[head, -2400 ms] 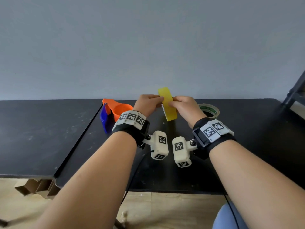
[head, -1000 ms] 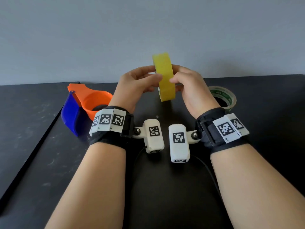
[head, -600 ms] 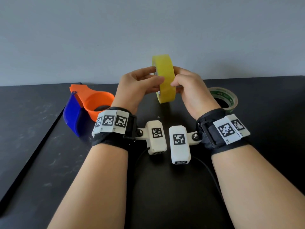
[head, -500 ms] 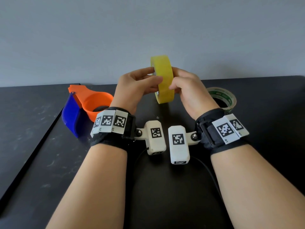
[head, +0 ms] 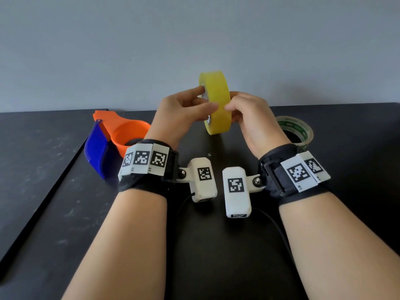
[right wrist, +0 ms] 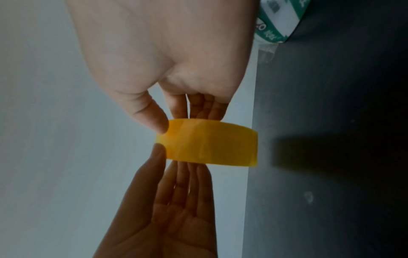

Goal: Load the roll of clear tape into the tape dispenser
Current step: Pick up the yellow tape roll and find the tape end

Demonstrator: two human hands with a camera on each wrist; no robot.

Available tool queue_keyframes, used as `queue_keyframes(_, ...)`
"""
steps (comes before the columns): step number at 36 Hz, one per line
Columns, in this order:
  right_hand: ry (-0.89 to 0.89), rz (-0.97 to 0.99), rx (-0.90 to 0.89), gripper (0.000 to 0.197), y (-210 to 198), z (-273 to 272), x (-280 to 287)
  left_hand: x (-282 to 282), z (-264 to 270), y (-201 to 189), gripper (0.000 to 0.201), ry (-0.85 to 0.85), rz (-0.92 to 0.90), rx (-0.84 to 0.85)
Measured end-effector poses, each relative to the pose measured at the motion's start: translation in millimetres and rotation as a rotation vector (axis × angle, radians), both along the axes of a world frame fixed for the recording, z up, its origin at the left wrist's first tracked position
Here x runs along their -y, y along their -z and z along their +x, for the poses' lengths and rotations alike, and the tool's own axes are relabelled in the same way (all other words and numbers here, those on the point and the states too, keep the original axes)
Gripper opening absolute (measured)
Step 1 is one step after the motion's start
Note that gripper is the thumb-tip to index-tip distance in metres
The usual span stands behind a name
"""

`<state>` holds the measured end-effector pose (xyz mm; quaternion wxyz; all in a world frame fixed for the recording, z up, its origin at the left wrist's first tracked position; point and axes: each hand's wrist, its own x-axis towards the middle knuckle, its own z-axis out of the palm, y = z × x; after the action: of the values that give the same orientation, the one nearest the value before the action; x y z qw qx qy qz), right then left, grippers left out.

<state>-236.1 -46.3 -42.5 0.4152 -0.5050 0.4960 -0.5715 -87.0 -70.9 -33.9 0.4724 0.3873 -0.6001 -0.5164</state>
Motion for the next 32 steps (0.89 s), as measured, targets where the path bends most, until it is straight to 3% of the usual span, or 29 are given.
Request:
queue_keyframes(5, 0.003, -0.023, 0.061, 0.018, -1, -1, 0, 0, -1, 0, 0.064, 0.045, -0.038, 0.095)
queue_keyframes(20, -0.021, 0.017, -0.083, 0.024, -2, 0, -3, -6, -1, -2, 0.052, -0.021, 0.009, -0.031)
queue_keyframes(27, -0.068, 0.028, -0.061, 0.041, -4, 7, -7, -3, 2, -2, 0.042, -0.085, 0.028, -0.096)
queue_keyframes(32, -0.054, 0.028, -0.069, 0.034, -4, 8, -8, -2, 3, -2, 0.045, -0.093, 0.042, -0.109)
